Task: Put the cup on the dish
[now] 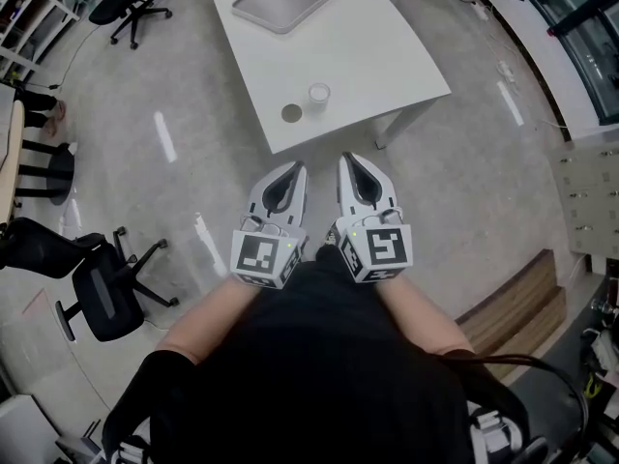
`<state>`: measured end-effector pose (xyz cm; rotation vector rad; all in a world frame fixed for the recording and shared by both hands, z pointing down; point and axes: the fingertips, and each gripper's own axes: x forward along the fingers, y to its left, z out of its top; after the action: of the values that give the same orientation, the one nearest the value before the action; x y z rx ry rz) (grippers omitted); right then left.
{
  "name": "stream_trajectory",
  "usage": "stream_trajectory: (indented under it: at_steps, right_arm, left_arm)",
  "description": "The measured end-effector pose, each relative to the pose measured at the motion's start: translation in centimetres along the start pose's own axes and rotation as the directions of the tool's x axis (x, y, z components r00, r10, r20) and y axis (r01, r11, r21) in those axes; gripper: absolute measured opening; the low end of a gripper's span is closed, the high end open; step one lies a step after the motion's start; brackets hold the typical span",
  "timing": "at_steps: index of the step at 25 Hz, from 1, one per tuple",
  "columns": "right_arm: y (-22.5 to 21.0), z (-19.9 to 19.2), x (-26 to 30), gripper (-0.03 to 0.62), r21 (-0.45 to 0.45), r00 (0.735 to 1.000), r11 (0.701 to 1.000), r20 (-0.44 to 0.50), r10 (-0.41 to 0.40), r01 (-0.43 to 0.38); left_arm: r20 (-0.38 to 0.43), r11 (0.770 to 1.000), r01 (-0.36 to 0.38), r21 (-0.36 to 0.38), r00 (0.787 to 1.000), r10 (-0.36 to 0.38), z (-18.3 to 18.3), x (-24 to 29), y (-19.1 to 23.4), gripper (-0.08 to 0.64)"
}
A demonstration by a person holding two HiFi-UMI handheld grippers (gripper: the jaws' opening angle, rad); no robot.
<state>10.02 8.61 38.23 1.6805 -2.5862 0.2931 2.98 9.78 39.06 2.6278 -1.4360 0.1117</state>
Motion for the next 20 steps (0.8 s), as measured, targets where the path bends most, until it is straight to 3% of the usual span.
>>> stream_trajectory:
  at_steps: [12, 20]
  right_arm:
    - [-4.5, 2.1, 1.7, 0.012, 0.000, 0.994, 0.995, 0.040, 0.097, -0.097]
    - [-4.2, 3.1, 1.4, 0.012, 0.024, 0.987, 0.988, 0.065, 0.150, -0.152]
  left_arm:
    - [0.023, 0.996, -0.071, 0.045, 0.997, 0.070, 1.9, 4.7, -1.9, -0.003]
    - [0.025, 0.987, -0.146, 0.067, 0.989, 0.145, 2.9, 3.3, -2.0, -0.003]
